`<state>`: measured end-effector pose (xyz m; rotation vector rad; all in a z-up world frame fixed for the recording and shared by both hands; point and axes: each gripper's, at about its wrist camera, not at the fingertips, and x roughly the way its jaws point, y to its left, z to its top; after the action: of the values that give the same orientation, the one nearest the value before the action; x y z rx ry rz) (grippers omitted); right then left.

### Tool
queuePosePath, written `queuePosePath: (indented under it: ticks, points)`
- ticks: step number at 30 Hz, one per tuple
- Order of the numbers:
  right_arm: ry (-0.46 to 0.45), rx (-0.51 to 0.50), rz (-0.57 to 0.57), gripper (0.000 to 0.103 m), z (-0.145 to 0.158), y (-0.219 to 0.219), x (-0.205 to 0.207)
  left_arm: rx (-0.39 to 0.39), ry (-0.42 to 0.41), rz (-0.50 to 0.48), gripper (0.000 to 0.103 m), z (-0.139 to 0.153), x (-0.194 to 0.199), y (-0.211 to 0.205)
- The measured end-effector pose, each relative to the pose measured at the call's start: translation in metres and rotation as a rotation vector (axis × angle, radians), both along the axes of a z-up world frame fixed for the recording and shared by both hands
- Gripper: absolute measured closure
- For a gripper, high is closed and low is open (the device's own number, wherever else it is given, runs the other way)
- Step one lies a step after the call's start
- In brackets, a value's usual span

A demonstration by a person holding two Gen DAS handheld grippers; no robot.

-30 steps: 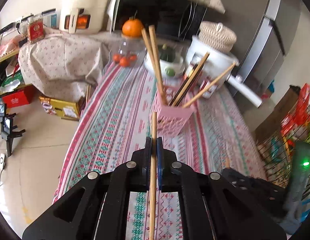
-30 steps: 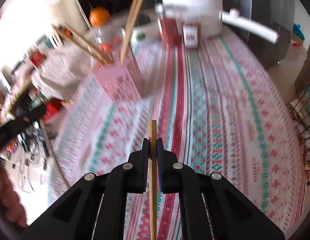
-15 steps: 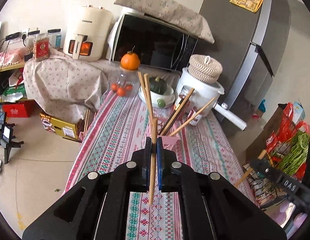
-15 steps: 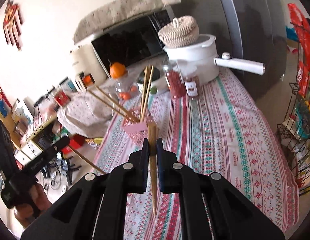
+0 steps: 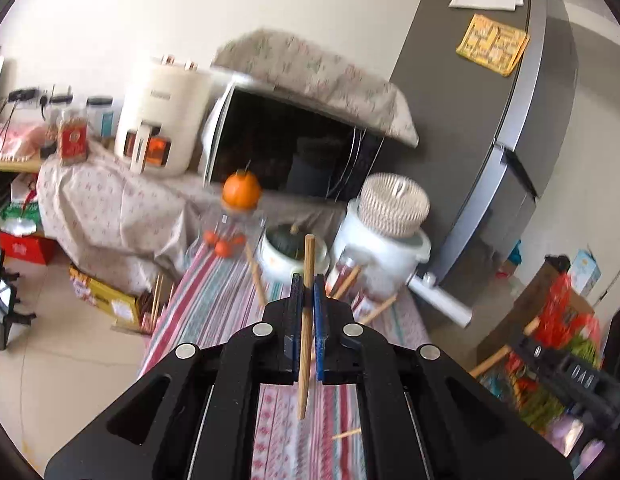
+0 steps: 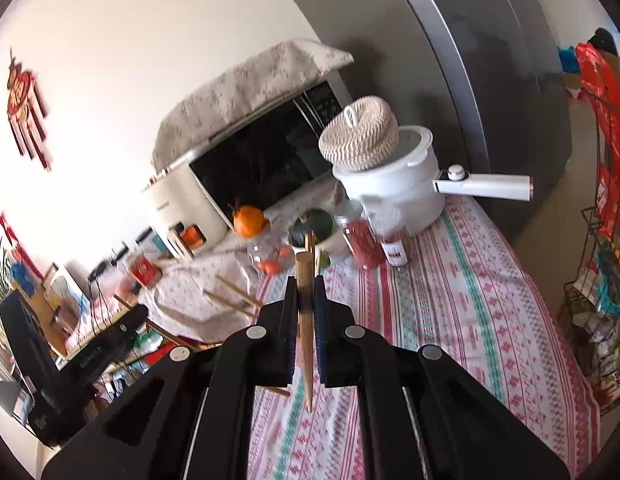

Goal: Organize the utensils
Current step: 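Lift both held bamboo chopsticks upright and carry them over the pink basket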

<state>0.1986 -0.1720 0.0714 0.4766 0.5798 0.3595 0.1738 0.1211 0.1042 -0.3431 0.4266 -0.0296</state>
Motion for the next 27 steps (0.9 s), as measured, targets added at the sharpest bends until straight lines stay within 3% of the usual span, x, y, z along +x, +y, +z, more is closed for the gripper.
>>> queuePosePath:
  ticks: [6,12,17,23,27]
  points:
    - [0.001,0.021,-0.014,0.095,-0.004,-0.008,0.015,0.055,-0.053,0.043,0.099,0.024,0.032,-0.011]
    - [0.033,0.016,-0.025,0.095,-0.016,-0.012,0.027,0.077,0.033,0.097,0.097,-0.014,0.073,-0.007]
    - [0.02,0.017,-0.031,0.095,-0.014,-0.014,0.027,0.005,0.083,0.125,0.097,-0.036,0.053,0.014]
    - [-0.022,0.023,-0.029,0.095,0.003,0.003,0.033,-0.063,0.152,0.152,0.088,-0.055,0.027,0.034]
    - [-0.107,-0.014,-0.058,0.095,0.026,0.033,0.047,-0.083,0.165,0.15,0.086,-0.059,0.027,0.041]
